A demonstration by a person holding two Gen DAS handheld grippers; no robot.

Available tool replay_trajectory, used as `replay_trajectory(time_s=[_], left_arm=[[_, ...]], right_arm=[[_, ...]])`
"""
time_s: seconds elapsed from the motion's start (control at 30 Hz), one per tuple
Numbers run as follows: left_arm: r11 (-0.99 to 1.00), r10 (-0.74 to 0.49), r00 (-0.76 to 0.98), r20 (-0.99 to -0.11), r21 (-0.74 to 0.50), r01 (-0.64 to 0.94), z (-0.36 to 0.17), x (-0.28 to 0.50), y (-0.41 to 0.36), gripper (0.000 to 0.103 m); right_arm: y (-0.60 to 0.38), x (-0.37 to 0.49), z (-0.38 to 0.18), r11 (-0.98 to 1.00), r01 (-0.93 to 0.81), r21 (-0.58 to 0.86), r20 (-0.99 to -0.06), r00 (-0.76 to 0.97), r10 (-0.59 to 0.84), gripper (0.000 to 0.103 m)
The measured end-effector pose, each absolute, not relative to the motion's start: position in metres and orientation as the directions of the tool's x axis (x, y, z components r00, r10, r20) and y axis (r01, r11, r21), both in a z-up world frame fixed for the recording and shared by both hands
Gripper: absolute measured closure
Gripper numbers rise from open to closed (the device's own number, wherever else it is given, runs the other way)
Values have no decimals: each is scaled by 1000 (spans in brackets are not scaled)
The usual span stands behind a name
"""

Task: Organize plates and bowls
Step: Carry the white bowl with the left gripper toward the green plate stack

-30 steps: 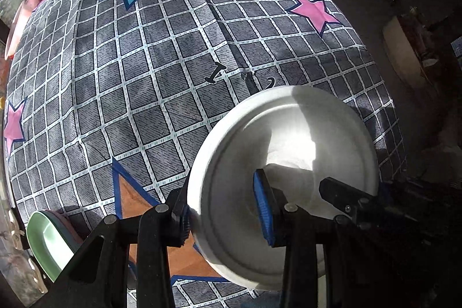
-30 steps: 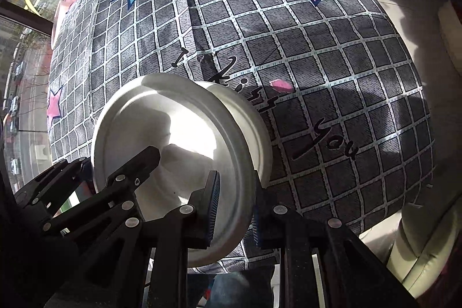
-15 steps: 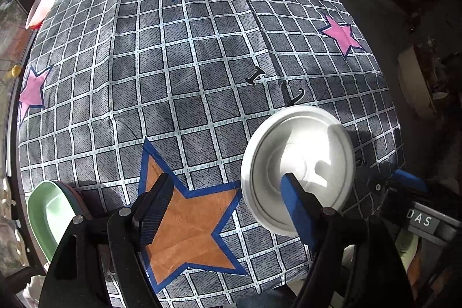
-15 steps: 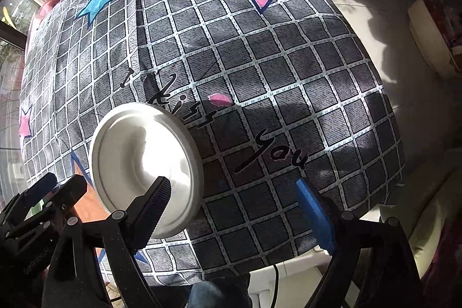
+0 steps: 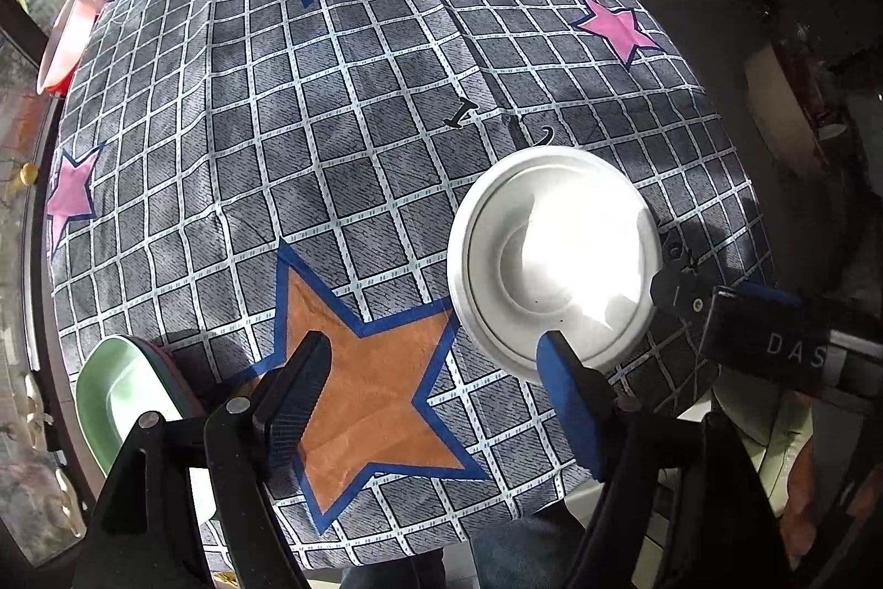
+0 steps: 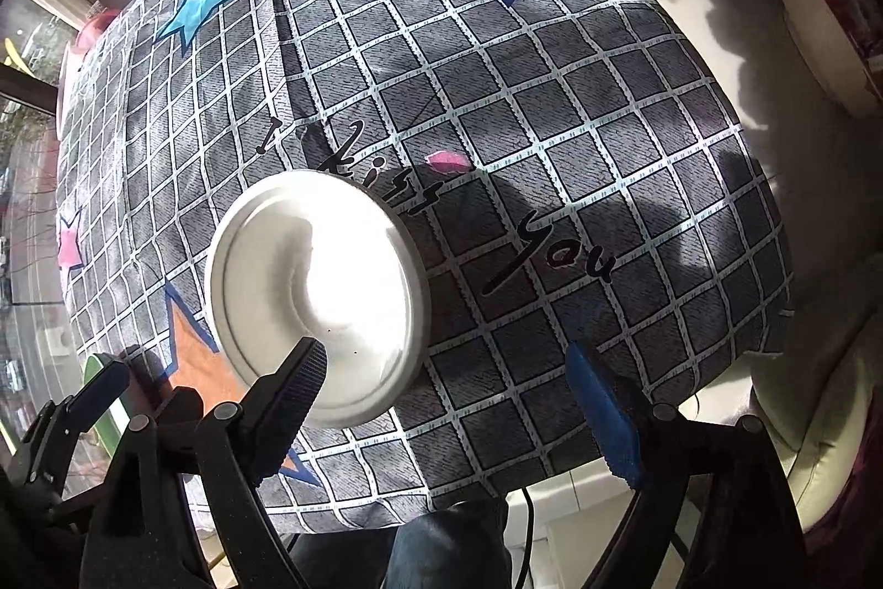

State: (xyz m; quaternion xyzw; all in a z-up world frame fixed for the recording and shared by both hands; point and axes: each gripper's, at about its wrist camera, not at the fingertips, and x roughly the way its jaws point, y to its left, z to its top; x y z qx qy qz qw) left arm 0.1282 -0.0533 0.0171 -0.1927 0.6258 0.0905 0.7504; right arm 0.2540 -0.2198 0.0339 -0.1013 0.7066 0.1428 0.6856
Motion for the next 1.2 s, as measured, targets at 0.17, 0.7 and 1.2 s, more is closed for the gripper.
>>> replay_trajectory(time_s=[0.17,0.7,1.2], left_arm=[[907,-79,193,-978,-150,-392,18,120,-42,23],[917,-61,147,-987,-114,-383,-7,135,-42,23],[893,-50,136,-989,-105,-439,-16,158,-43,23]], right_arm=[[-222,249,35,944,-324,61,-998,-47,48,14],[-230,246,5,957,-283,68,-996,-69,50,14],[-220,264,-13,944,-327,50,-997,-77,26,14]])
